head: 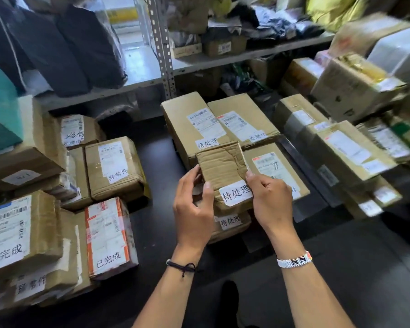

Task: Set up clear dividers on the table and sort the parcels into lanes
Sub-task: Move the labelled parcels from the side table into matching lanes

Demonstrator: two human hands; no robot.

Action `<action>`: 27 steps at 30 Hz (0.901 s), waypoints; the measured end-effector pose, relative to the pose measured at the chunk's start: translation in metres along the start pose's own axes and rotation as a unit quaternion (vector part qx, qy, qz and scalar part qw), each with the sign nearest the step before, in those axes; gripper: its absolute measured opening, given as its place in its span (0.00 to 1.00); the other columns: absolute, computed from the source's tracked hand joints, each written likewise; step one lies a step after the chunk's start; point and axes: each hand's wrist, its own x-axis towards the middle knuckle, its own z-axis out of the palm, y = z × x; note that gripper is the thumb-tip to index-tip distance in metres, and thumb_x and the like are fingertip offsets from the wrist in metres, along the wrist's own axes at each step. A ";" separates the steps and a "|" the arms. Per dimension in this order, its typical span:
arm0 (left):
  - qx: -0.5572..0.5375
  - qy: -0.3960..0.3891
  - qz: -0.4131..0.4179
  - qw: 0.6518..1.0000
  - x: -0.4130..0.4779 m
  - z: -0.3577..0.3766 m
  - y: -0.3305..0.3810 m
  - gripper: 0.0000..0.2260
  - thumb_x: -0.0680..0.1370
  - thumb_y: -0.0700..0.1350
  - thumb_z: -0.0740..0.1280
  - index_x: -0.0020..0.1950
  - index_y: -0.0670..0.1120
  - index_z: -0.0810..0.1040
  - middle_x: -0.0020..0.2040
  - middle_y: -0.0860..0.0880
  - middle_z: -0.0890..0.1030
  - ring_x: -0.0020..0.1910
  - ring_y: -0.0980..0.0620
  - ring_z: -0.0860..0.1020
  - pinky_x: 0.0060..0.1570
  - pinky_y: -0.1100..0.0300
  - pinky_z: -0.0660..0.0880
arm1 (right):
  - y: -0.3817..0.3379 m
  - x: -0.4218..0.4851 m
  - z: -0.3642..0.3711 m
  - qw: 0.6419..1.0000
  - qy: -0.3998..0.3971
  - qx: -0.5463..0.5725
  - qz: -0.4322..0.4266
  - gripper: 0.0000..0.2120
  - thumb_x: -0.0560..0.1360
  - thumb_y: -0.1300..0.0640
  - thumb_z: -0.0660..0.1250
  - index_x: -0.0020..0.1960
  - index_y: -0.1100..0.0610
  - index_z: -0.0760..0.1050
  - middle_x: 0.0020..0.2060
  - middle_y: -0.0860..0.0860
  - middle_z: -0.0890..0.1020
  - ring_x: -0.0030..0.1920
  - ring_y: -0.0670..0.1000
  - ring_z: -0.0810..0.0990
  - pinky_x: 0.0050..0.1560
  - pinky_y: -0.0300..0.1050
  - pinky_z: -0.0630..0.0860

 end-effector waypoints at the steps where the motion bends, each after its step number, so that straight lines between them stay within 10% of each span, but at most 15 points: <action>1: -0.002 -0.006 -0.007 1.000 0.000 0.007 0.000 0.19 0.82 0.49 0.66 0.72 0.47 0.77 0.67 0.54 0.80 0.68 0.54 0.78 0.67 0.53 0.76 | 0.004 0.004 -0.004 1.000 0.002 -0.005 0.005 0.28 0.84 0.48 0.64 0.29 0.58 0.64 0.24 0.54 0.69 0.29 0.48 0.63 0.34 0.51 0.59; 21: 0.033 0.014 -0.121 0.992 0.006 0.064 -0.002 0.20 0.86 0.52 0.63 0.77 0.50 0.73 0.73 0.54 0.76 0.72 0.59 0.73 0.73 0.50 0.72 | 0.045 0.054 -0.002 0.996 -0.076 -0.045 -0.023 0.21 0.86 0.46 0.59 0.37 0.51 0.73 0.32 0.48 0.78 0.35 0.51 0.75 0.34 0.48 0.66; 27: 0.037 0.021 -0.138 0.990 0.003 0.062 0.001 0.21 0.86 0.54 0.62 0.78 0.50 0.72 0.74 0.54 0.75 0.72 0.60 0.72 0.73 0.53 0.72 | 0.038 0.054 -0.007 0.994 -0.098 -0.021 -0.033 0.14 0.86 0.44 0.58 0.58 0.49 0.80 0.49 0.47 0.84 0.51 0.49 0.80 0.49 0.51 0.77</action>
